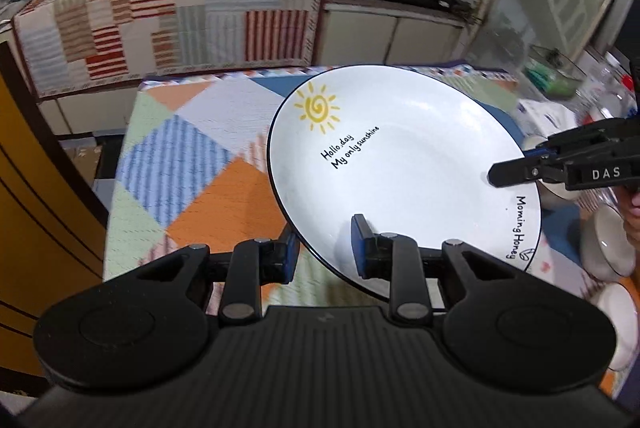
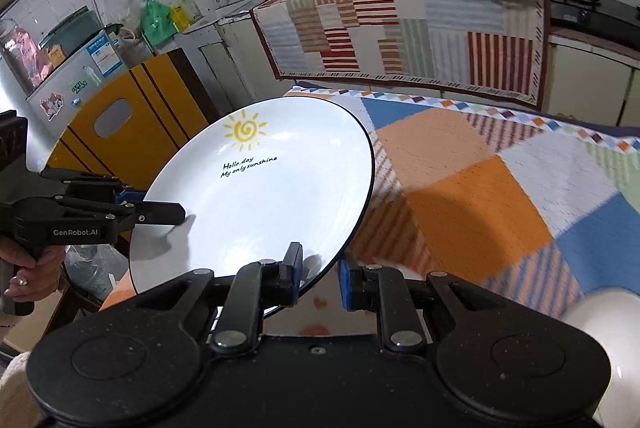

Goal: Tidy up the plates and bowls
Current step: 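Lower the sun plate onto the bunny plate stack and open the left gripper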

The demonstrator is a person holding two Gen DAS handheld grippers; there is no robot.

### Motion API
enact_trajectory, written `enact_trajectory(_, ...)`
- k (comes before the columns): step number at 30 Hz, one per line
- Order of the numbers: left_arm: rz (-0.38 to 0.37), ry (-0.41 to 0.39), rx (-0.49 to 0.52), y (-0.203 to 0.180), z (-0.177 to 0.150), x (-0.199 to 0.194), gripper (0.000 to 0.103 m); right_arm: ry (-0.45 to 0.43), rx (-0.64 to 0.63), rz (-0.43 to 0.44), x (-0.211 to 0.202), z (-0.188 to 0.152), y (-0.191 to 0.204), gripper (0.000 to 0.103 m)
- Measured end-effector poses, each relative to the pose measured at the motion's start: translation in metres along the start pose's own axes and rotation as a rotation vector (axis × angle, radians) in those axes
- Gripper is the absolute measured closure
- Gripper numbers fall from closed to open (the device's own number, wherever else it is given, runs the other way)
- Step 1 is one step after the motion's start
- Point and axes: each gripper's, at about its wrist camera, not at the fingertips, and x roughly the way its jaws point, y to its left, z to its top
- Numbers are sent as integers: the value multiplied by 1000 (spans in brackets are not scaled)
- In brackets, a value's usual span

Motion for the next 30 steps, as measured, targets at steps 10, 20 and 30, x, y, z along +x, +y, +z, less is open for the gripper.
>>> enact_trajectory(10, -66, 79, 39, -40, -25, 8, 78, -2, 74, -36, -33, -51, -15, 80)
enact_trajectory(20, -59, 144, 67, -52, -39, 33, 78, 13, 176, -60, -24, -88, -31, 80)
enact_trajectory(30, -76, 214, 77, -63, -39, 45, 78, 76, 215, -110, -17, -91, -37, 80)
